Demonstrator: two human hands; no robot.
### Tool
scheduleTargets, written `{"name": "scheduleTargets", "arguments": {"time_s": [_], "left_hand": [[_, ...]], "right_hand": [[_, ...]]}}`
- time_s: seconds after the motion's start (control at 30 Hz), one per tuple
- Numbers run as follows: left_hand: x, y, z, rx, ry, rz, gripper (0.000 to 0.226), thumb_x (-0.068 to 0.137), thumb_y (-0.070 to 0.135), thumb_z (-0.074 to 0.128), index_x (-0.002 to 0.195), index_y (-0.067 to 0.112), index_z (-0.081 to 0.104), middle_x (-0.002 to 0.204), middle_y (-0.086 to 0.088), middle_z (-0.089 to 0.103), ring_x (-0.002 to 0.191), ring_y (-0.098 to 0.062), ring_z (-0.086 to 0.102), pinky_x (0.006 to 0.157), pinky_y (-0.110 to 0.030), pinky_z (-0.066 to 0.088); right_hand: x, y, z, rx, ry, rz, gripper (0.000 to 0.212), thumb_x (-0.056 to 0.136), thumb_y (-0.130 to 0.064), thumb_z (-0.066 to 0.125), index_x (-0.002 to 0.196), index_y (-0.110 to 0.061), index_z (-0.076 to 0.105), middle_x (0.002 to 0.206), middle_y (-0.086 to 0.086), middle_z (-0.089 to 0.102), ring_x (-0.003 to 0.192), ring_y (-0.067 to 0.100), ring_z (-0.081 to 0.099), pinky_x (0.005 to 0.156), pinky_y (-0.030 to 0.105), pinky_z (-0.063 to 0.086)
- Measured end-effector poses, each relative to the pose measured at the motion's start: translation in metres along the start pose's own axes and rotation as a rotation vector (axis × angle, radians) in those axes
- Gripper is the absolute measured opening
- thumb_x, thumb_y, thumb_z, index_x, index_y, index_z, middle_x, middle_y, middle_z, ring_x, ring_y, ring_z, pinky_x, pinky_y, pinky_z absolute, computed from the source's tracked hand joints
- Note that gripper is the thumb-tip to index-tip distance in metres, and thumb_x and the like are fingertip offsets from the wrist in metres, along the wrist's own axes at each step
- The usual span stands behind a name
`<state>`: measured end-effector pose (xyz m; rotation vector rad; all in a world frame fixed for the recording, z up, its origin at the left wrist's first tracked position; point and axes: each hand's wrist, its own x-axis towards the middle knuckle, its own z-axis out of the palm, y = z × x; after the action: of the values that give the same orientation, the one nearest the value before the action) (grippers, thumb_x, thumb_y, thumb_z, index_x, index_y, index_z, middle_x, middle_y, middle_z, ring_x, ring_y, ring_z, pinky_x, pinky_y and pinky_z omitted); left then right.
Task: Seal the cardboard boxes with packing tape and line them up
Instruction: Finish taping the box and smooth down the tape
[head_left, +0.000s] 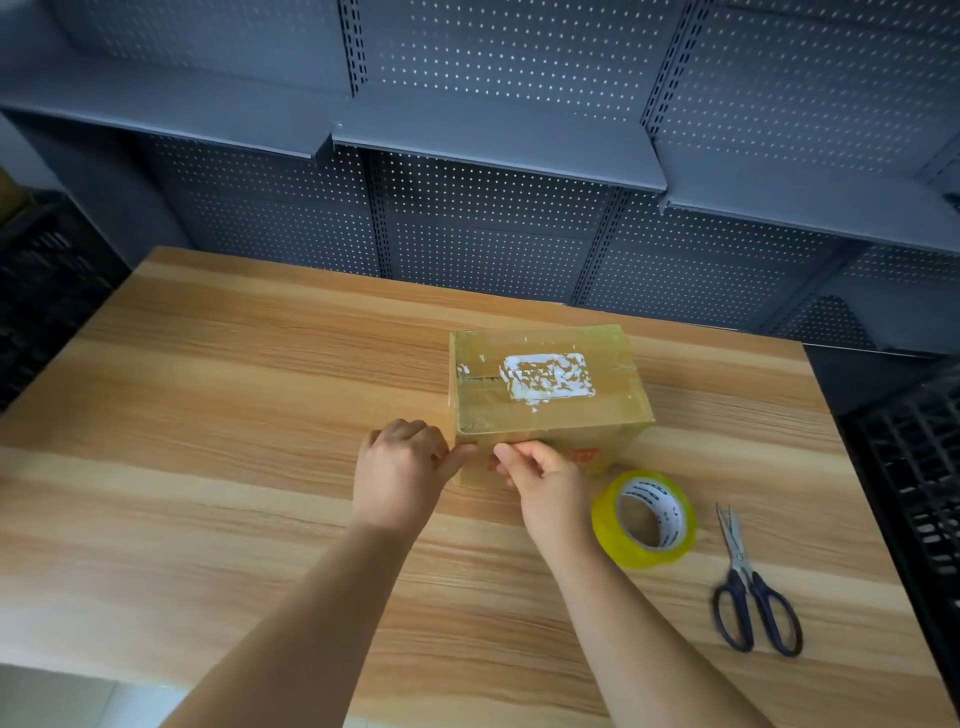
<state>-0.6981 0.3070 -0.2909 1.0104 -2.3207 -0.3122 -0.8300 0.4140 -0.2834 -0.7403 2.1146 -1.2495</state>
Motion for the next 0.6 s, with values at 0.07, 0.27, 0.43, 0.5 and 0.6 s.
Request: {"name": "scheduleTargets", "arguments": {"time_s": [0.07,0.27,0.43,0.5,0.6], "left_hand": [[-0.003,-0.007,0.000,0.053,-0.070,-0.048,0.042,0.075,0.054,0.069,0.056,0.017,0.062,0.058,0.008,0.060,0.060,-0.020,0.060,0.062,-0.035,0.047],[-0.014,-0.018,-0.007,0.011,-0.258,-0.279,0.054,0.073,0.041,0.081,0.120,0.022,0.061,0.116,0.004,0.061,0.105,-0.023,0.059,0.088,-0.041,0.043],[0.002,-0.002,-0.022,-0.048,-0.138,0.016,0.074,0.071,0.059,0.070,0.134,0.026,0.049,0.144,0.001,0.043,0.120,-0.027,0.048,0.094,-0.046,0.043],[0.013,0.004,-0.023,0.005,-0.125,0.131,0.066,0.077,0.065,0.060,0.131,0.029,0.054,0.148,0.002,0.041,0.129,-0.028,0.044,0.096,-0.047,0.041],[0.026,0.011,-0.016,0.025,-0.086,0.332,0.053,0.083,0.060,0.053,0.118,0.023,0.066,0.139,0.000,0.055,0.133,-0.026,0.044,0.102,-0.045,0.039]], "right_hand": [[-0.001,0.000,-0.001,-0.010,0.000,-0.004,0.017,0.090,-0.038,0.066,0.078,-0.028,0.071,0.073,-0.015,0.071,0.069,0.002,0.063,0.070,0.020,0.047],[0.000,-0.011,-0.009,-0.078,-0.015,0.121,0.024,0.085,-0.049,0.069,0.075,-0.027,0.066,0.068,-0.009,0.069,0.062,0.005,0.064,0.062,0.023,0.044],[-0.002,-0.012,-0.029,-0.499,-0.193,0.238,0.026,0.084,-0.047,0.071,0.088,-0.021,0.069,0.081,-0.003,0.071,0.077,0.017,0.067,0.067,0.027,0.048],[-0.011,-0.015,-0.040,-0.562,-0.109,0.117,0.023,0.088,-0.043,0.068,0.086,-0.020,0.070,0.079,-0.004,0.069,0.075,0.017,0.064,0.063,0.028,0.045],[-0.015,-0.027,-0.053,-0.407,0.204,-0.314,0.014,0.087,-0.033,0.071,0.083,-0.019,0.070,0.078,-0.009,0.065,0.073,0.013,0.059,0.065,0.030,0.047]]}}
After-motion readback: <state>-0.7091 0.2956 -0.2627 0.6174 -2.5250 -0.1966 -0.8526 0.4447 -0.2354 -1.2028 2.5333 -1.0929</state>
